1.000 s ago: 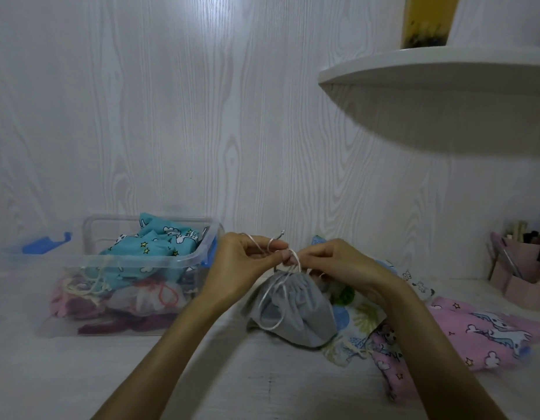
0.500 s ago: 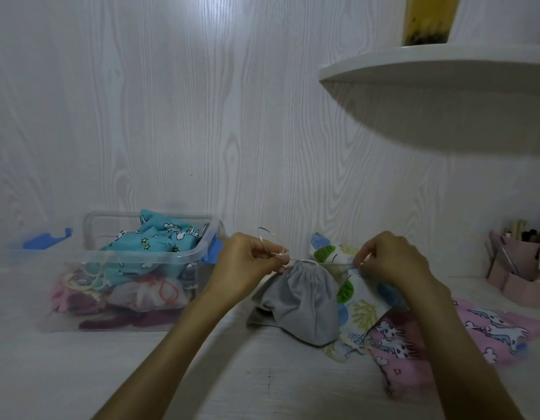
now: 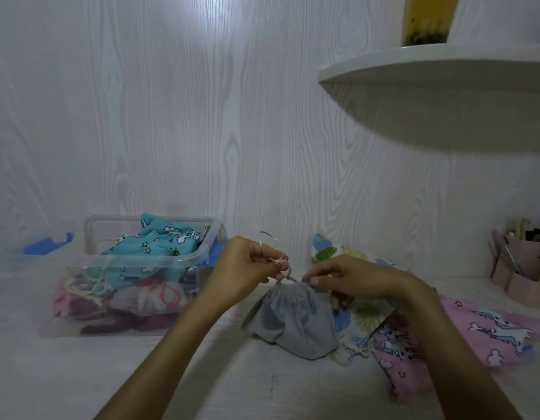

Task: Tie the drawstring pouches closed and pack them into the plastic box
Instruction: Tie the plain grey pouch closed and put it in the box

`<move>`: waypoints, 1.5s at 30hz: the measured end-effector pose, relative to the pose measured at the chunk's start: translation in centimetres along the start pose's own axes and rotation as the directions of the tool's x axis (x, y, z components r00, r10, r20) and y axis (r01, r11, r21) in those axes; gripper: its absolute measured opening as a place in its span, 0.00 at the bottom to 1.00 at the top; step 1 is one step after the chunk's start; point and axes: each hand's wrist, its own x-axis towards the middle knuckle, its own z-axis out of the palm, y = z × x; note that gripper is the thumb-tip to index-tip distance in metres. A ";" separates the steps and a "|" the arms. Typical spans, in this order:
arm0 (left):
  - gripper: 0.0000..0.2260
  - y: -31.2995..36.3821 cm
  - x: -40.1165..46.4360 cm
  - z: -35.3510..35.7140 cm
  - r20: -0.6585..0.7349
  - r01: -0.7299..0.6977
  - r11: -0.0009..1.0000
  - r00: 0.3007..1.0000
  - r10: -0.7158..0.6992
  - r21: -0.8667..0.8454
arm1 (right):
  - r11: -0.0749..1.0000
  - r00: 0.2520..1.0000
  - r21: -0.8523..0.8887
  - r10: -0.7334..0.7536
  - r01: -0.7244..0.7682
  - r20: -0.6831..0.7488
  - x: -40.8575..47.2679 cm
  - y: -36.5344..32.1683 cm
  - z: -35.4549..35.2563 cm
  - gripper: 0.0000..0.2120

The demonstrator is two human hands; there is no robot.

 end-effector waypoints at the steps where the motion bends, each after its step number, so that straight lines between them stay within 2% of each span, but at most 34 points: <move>1: 0.06 0.0 0.0 -0.2 0.003 0.001 1.000 1.000 -0.001 0.008 | 0.998 1.000 0.058 0.003 -0.003 0.000 -0.1 0.1 0.0 0.11; 6: 0.06 0.1 0.0 -0.6 -0.009 0.011 1.000 1.000 -0.011 -0.004 | 0.991 0.997 0.129 -0.030 0.040 -0.076 -0.8 -0.4 -0.5 0.12; 8: 0.07 0.2 0.0 -0.7 -0.011 0.015 1.000 1.000 -0.016 -0.012 | 0.992 1.000 0.127 -0.010 0.012 -0.014 -1.1 -0.7 -0.5 0.17; 12: 0.07 0.1 -0.1 -0.6 0.000 0.024 1.000 1.000 -0.024 -0.010 | 0.999 0.992 0.032 -0.034 0.031 0.121 -1.2 -0.4 -0.2 0.14; 14: 0.07 0.1 -0.1 -0.7 -0.001 0.032 0.999 0.999 -0.032 -0.008 | 0.994 0.997 0.110 -0.029 0.021 0.072 -1.2 0.0 -0.2 0.16; 17: 0.06 0.0 0.0 -0.8 -0.003 0.045 0.999 0.999 -0.045 -0.018 | 0.967 1.000 0.253 -0.002 -0.004 0.022 -1.1 0.6 -0.5 0.11; 21: 0.06 0.1 0.0 -0.9 0.015 0.051 0.999 0.999 -0.051 0.005 | 0.937 0.991 0.350 -0.030 -0.019 0.133 -1.5 1.3 -0.7 0.07; 23: 0.05 0.0 0.1 -1.1 0.014 0.050 0.999 0.999 -0.050 0.010 | 0.924 0.988 0.382 -0.057 -0.001 0.141 -1.9 1.2 -0.8 0.07; 26: 0.04 -0.1 0.0 -1.3 0.022 0.066 0.997 0.998 -0.067 0.042 | 0.929 0.997 0.363 -0.061 0.070 -0.037 -2.3 0.5 -1.0 0.07; 29: 0.02 -0.2 -0.2 -0.9 0.069 0.084 0.991 0.993 -0.091 0.101 | 0.922 0.961 0.351 -0.070 0.165 -0.268 -1.9 -0.2 -1.1 0.14; 33: 0.03 -0.1 -0.2 -0.5 0.059 0.094 0.979 0.993 -0.106 0.179 | 0.848 0.937 0.489 -0.028 0.206 -0.347 -0.8 -1.0 -1.1 0.16; 35: 0.02 0.1 -0.1 -0.8 0.068 0.142 0.971 0.985 -0.158 0.193 | 0.889 0.924 0.431 0.026 0.153 -0.382 -0.8 -0.5 -1.3 0.17; 39: 0.05 0.4 0.0 -1.5 0.071 0.211 0.952 0.970 -0.232 0.222 | 0.955 0.908 0.287 0.183 -0.073 -0.377 -0.8 1.0 -1.2 0.16; 41: 0.04 0.3 -0.1 -1.5 0.041 0.209 0.940 0.973 -0.228 0.271 | 0.954 0.892 0.286 0.205 -0.090 -0.404 -0.6 0.6 -0.8 0.16; 42: 0.02 0.3 -0.2 -1.5 0.036 0.212 0.942 0.973 -0.229 0.261 | 0.937 0.884 0.347 0.194 -0.038 -0.426 -0.5 0.1 -0.7 0.16; 43: 0.02 0.4 -0.2 -1.7 0.049 0.218 0.952 0.971 -0.234 0.217 | 0.873 0.884 0.485 0.192 0.044 -0.426 -0.5 -0.4 -0.7 0.16; 44: 0.03 0.5 -0.3 -1.9 0.072 0.232 0.962 0.967 -0.244 0.148 | 0.733 0.899 0.667 0.193 0.133 -0.392 -0.5 -0.9 -0.8 0.15; 45: 0.03 0.7 -0.3 -2.2 0.090 0.246 0.966 0.963 -0.253 0.083 | 0.550 0.926 0.813 0.174 0.192 -0.336 -0.5 -1.5 -0.8 0.15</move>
